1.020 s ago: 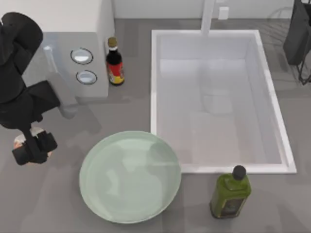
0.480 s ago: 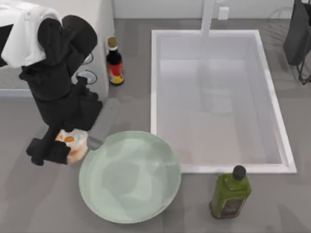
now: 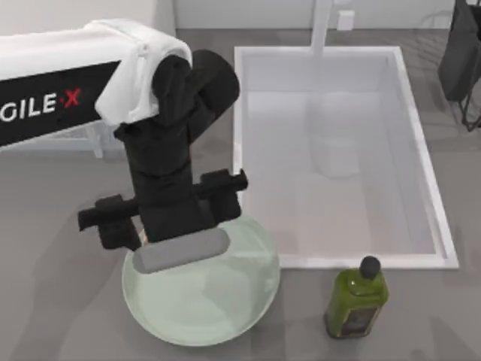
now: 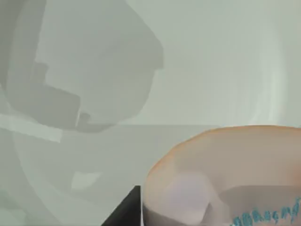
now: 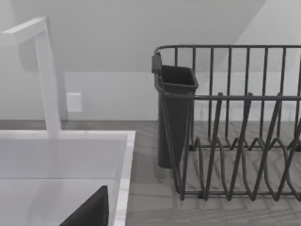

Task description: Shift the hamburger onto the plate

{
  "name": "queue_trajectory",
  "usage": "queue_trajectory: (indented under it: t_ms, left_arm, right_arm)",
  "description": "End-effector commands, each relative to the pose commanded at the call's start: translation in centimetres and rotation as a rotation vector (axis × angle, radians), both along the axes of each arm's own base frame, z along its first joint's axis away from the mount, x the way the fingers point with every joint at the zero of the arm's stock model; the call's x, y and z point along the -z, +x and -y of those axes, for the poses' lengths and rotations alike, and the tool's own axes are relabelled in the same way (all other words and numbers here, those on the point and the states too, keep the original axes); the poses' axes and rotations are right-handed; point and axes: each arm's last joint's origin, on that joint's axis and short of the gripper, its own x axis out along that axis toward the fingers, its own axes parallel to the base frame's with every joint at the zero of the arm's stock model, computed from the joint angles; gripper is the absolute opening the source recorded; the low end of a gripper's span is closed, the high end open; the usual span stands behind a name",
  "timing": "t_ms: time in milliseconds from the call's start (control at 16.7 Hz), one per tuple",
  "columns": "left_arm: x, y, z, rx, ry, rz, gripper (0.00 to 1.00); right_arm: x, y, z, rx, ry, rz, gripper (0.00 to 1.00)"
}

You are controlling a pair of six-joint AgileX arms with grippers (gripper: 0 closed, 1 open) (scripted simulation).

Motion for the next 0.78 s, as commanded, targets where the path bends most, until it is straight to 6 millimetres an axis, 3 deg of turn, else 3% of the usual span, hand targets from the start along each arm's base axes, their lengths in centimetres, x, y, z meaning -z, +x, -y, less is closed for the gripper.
queue_trajectory:
  t_ms: [300, 660, 780]
  left_arm:
    - [-0.3, -0.9, 2.2, 0.279, -0.029, 0.03, 0.0]
    - [-0.3, -0.9, 2.2, 0.292, -0.03, 0.031, 0.0]
    - [0.7, -0.9, 2.3, 0.291, -0.031, 0.034, 0.0]
  right_arm:
    - [0.0, 0.0, 0.0, 0.0, 0.0, 0.0, 1.0]
    - [0.0, 0.0, 0.0, 0.0, 0.0, 0.0, 1.0]
    - [0.0, 0.0, 0.0, 0.0, 0.0, 0.0, 1.0]
